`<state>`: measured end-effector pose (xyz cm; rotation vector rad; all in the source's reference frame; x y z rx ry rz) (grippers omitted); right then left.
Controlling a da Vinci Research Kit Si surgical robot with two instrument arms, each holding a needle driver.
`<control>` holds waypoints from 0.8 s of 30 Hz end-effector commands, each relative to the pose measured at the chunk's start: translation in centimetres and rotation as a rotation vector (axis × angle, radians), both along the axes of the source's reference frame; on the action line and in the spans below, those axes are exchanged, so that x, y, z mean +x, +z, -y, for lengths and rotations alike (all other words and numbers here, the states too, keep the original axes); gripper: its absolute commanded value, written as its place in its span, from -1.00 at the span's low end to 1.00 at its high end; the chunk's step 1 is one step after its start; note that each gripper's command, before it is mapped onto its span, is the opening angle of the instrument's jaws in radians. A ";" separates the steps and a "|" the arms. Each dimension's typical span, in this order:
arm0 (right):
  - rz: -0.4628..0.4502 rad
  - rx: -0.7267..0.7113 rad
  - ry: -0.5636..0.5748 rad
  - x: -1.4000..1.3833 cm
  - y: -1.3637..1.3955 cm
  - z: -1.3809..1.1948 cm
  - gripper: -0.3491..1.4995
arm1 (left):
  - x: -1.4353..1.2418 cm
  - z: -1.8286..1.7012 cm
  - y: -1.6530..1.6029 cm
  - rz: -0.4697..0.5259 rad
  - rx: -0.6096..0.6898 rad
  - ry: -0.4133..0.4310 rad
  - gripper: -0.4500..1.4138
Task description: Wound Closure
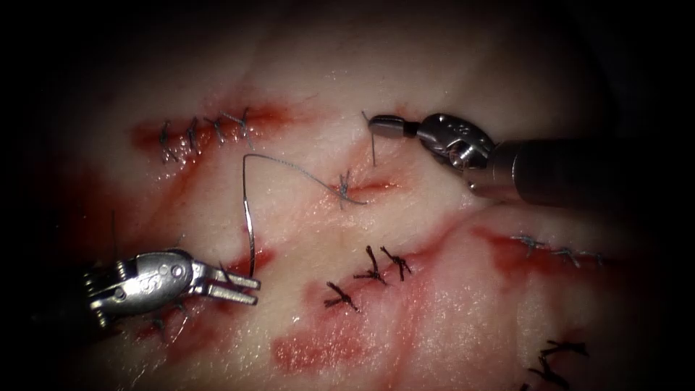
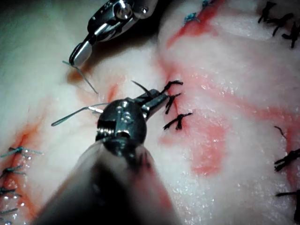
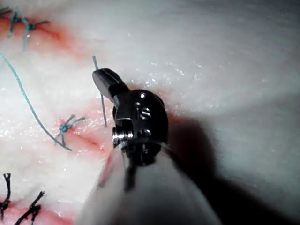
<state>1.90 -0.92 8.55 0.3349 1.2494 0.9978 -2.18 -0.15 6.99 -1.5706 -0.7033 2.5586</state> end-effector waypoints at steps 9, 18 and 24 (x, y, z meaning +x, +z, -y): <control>-0.046 -0.034 -0.037 0.08 -0.14 0.00 -1.00 | -0.07 -0.05 0.08 0.001 -0.004 0.000 -1.00; -0.020 -0.052 -0.008 0.08 -0.20 -0.03 0.11 | -0.05 -0.08 0.27 -0.026 -0.023 0.008 -1.00; -0.013 -0.051 0.014 -0.02 -0.26 -0.03 0.67 | 0.03 -0.11 0.40 -0.096 0.024 -0.018 -0.17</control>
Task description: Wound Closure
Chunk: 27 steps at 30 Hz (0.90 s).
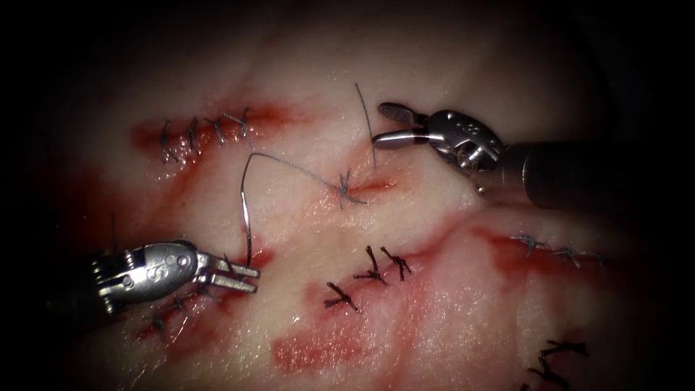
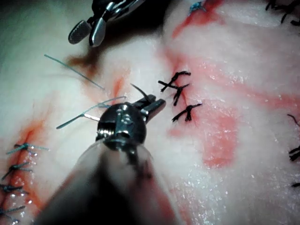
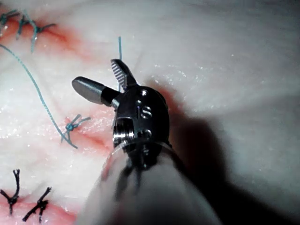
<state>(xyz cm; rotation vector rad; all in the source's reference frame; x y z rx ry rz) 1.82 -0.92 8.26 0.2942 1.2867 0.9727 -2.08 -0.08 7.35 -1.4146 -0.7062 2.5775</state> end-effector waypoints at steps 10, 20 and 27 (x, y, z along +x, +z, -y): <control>0.011 -0.024 0.005 -0.11 -0.11 -0.02 0.69 | 0.36 -0.05 0.06 -0.206 0.058 -0.058 0.94; 0.018 -0.045 -0.002 -0.11 -0.12 0.01 0.65 | 0.87 -0.33 -0.02 -0.288 0.038 -0.116 0.80; 0.018 -0.044 -0.001 -0.10 -0.14 0.02 0.65 | 1.08 -0.50 -0.11 -0.289 0.041 -0.209 0.56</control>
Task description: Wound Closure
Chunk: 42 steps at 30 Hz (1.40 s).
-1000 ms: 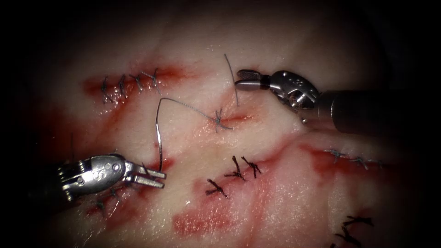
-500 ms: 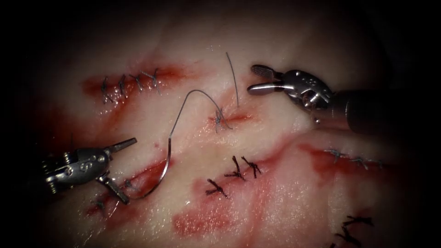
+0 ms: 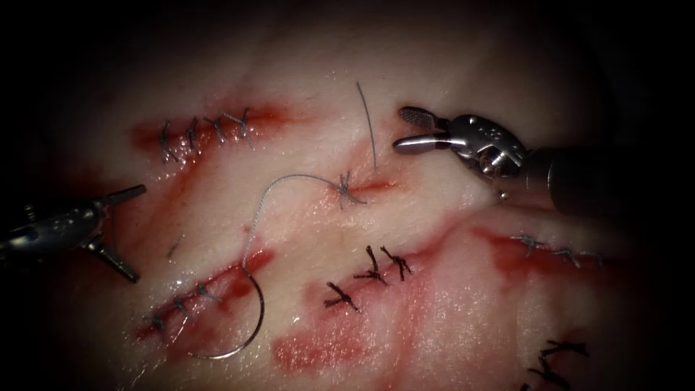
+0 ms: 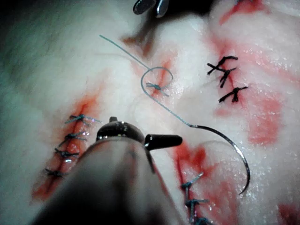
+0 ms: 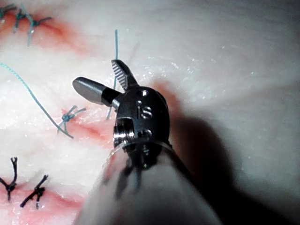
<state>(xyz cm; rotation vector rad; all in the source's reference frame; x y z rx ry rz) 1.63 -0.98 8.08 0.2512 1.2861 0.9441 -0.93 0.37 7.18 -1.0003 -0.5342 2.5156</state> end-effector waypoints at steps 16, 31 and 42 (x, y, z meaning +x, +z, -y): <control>-0.004 -0.001 -0.001 0.08 -0.01 0.03 0.56 | -0.92 -0.09 0.72 0.027 0.044 -0.324 0.49; 0.001 -0.012 -0.004 0.10 -0.02 0.05 0.49 | -1.03 0.25 1.35 0.137 0.414 -0.239 0.46; 0.004 -0.018 -0.002 0.13 -0.01 0.06 0.47 | -1.08 0.27 1.47 0.200 0.441 -0.223 0.02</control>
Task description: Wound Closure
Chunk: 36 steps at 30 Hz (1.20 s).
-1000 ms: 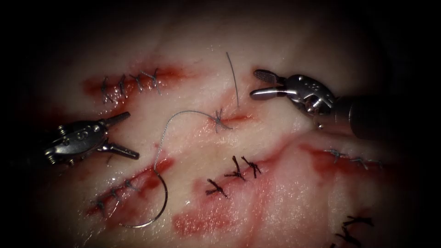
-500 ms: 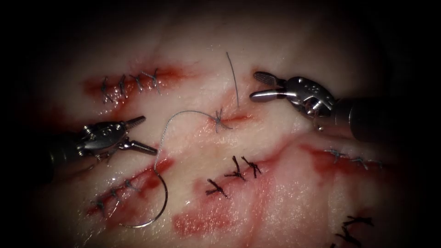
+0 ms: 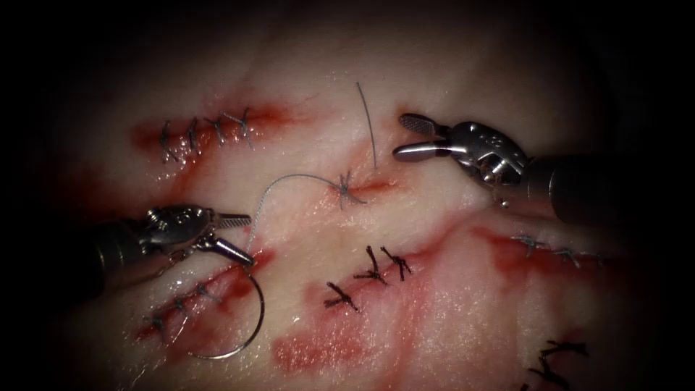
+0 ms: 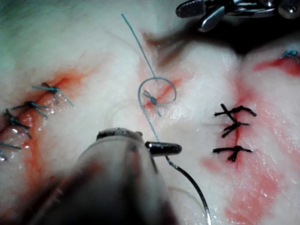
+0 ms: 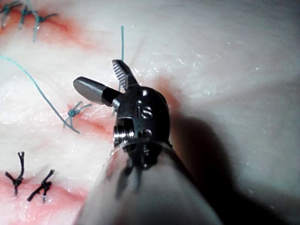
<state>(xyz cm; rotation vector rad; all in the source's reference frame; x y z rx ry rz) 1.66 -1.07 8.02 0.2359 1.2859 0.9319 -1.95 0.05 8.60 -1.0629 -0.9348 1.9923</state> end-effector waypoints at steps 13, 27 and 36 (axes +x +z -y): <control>-0.001 -0.003 0.003 0.14 0.04 -0.01 0.47 | -0.06 -0.02 0.17 0.031 0.009 0.004 -0.09; 0.027 -0.025 -0.156 0.18 0.03 0.01 -1.00 | -0.02 -0.31 0.03 0.012 -0.254 -0.031 -1.00; 0.073 -0.156 -0.289 0.50 0.28 -0.07 -1.00 | -0.20 -0.60 0.02 -0.072 -0.386 -0.013 -1.00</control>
